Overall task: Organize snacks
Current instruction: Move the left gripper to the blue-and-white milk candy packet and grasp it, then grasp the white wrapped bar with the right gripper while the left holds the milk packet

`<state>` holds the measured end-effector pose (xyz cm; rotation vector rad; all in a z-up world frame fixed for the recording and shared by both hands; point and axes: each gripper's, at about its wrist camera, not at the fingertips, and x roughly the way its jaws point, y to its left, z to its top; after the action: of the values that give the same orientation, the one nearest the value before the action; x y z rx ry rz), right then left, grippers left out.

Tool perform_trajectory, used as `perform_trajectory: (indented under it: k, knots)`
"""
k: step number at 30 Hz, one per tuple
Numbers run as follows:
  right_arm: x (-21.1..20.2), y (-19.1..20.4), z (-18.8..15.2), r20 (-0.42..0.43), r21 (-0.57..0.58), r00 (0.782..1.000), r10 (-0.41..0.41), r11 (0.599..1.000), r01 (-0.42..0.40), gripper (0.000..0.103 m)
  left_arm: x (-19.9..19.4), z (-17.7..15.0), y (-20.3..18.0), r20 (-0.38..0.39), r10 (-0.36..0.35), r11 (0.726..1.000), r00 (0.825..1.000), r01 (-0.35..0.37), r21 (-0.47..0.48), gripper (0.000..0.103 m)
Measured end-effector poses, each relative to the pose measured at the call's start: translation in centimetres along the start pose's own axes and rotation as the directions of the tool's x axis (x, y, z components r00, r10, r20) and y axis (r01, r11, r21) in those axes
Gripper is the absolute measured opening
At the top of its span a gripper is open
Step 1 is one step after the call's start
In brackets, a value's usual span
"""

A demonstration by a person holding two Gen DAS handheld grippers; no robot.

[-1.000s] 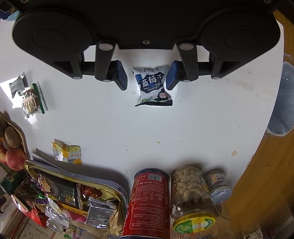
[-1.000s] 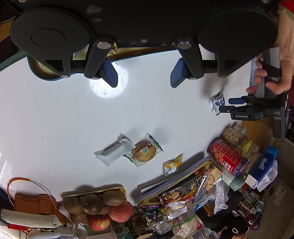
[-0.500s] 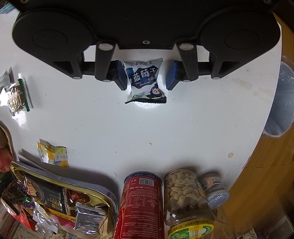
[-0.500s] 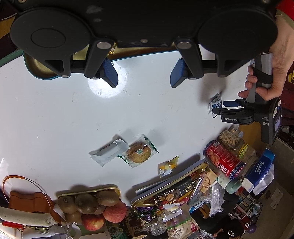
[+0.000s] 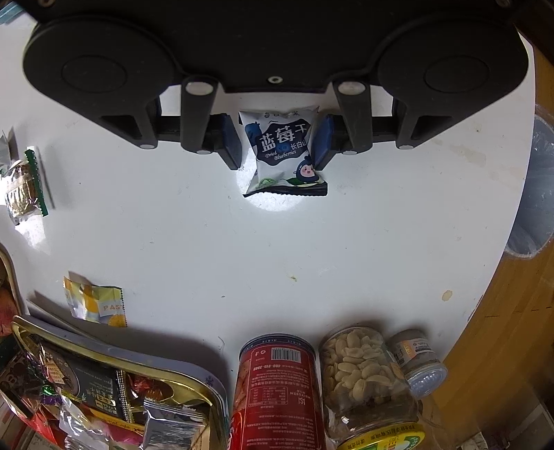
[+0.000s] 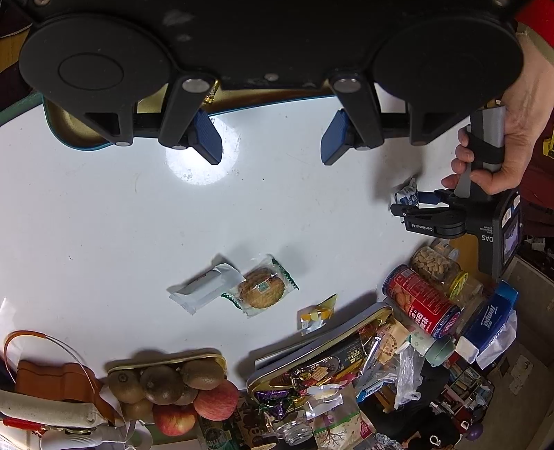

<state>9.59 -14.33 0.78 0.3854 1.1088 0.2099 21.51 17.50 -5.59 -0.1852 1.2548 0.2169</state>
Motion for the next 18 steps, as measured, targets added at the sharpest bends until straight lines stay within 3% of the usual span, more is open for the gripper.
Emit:
perform_trajectory:
  k: [1,8,18]
  knots:
    - [0.0,0.0,0.0,0.0,0.001,1.0,0.0,1.0,0.0,0.067,0.0,0.0,0.1,-0.003,-0.002,1.0,1.0,0.002,-0.008,0.044]
    - [0.2,0.0,0.0,-0.006,-0.001,1.0,-0.003,1.0,0.003,0.067,-0.3,-0.2,0.4,0.039,0.018,1.0,0.999,-0.017,-0.024,0.038]
    - [0.1,-0.2,0.2,0.0,0.003,1.0,-0.028,1.0,0.028,0.066,-2.2,-0.3,-0.1,0.086,-0.054,0.997,0.995,0.058,-0.043,0.033]
